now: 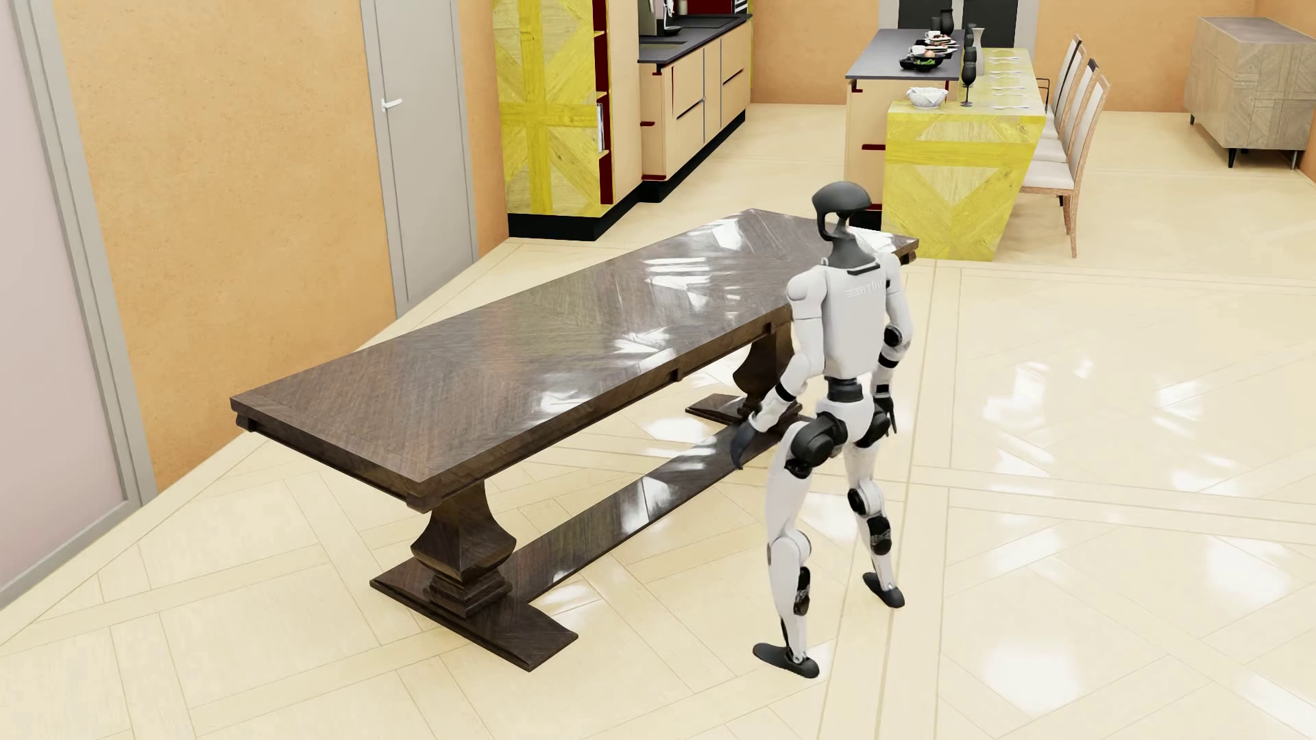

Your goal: Head to the table

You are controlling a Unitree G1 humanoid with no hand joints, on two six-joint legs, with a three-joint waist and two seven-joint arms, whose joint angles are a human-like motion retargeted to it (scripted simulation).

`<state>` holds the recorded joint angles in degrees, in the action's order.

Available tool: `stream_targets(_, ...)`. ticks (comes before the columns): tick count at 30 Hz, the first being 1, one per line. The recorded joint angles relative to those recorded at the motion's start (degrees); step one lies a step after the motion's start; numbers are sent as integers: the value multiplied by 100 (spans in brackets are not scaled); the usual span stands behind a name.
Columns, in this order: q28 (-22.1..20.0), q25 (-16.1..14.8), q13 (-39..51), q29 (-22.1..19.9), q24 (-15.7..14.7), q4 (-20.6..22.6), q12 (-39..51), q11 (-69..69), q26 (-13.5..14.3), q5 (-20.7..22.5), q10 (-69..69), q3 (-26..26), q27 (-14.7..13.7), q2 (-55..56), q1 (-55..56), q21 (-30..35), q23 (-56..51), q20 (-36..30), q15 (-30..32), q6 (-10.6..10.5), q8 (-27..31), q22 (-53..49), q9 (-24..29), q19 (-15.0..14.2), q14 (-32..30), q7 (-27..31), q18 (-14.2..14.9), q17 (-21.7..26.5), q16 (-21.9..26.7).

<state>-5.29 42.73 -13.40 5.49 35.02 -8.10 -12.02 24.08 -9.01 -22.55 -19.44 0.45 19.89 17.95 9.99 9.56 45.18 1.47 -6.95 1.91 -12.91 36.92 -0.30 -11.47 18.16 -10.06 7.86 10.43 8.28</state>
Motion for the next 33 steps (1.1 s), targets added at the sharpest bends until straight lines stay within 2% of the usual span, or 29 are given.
stream_targets(3,31,-106,133,-380,-39,-648,-133,118,-194,572,-373,-1,-90,-171,164,126,13,150,-439,-64,-321,122,10,356,-173,206,150,-162,56)
stream_targets(5,145,-135,330,-479,50,-1050,-156,98,-334,980,-640,23,-155,-262,324,360,-36,148,-607,-152,-480,218,14,552,-452,277,0,-174,-81)
stream_targets(6,237,-165,453,-500,124,-1241,-168,22,-356,1162,-738,36,-176,-338,408,455,-56,136,-640,-192,-568,242,15,647,-589,232,-236,-161,-129)
stream_targets(8,284,-288,654,-623,224,-1625,-154,-147,-393,1430,-890,46,-157,-478,507,520,-113,190,-672,-263,-745,305,12,808,-913,-464,-896,-129,-248)
stream_targets(9,263,-367,766,-704,240,-1670,-180,-153,-369,1513,-994,67,-142,-501,547,537,-96,261,-706,-288,-800,315,9,873,-849,-714,-1050,-105,-271)
stream_targets(10,204,-430,851,-760,264,-1509,-174,-106,-357,1555,-1175,106,-141,-496,652,571,-89,317,-754,-295,-829,330,10,930,-686,-586,-766,-62,-312)
stream_targets(12,144,-528,970,-784,327,-872,-137,7,-336,1580,-1496,152,-166,-478,859,662,-110,386,-853,-281,-885,341,4,1022,-224,18,154,71,-356)
stream_targets(13,208,-577,994,-800,345,-465,-114,22,-323,1578,-1545,155,-173,-493,912,682,-137,398,-886,-269,-932,344,-7,1062,-27,390,385,137,-353)
stream_targets(14,311,-635,995,-834,353,-275,-91,16,-308,1573,-1522,131,-170,-524,898,673,-166,396,-911,-263,-1008,350,-24,1098,108,381,312,185,-334)
stream_targets(15,399,-701,981,-878,362,-315,-66,-25,-298,1570,-1367,96,-157,-571,789,642,-191,383,-918,-267,-1093,359,-47,1129,186,-37,80,217,-312)
stream_targets(16,436,-767,962,-924,377,-343,-41,-90,-299,1577,-1098,79,-137,-622,638,609,-200,369,-915,-275,-1153,369,-72,1154,123,-404,-315,235,-297)
stream_targets(17,427,-824,946,-961,389,-343,-22,-153,-310,1585,-802,76,-112,-673,473,594,-180,370,-905,-282,-1191,378,-95,1172,61,-626,-552,240,-292)
stream_targets(19,353,-879,867,-948,379,-239,79,-244,-393,1577,-351,86,-35,-766,240,623,-127,356,-891,-280,-1245,419,-123,1184,-58,-620,-533,231,-360)
stream_targets(22,360,-873,795,-752,362,-133,135,-324,-346,1513,-89,74,16,-852,135,809,54,289,-878,-265,-1366,386,-140,1178,-187,-538,-351,164,-351)
stream_targets(27,334,-784,841,-517,299,-61,12,-304,-271,1443,-143,83,-37,-825,225,1184,347,341,-872,-304,-1502,241,-130,1199,-220,-402,-384,76,-313)
stream_targets(33,348,-750,935,-639,298,-148,-194,-225,-421,1502,-230,127,-106,-687,313,1247,159,281,-866,-364,-1402,424,-90,1242,-210,-480,-404,74,-260)
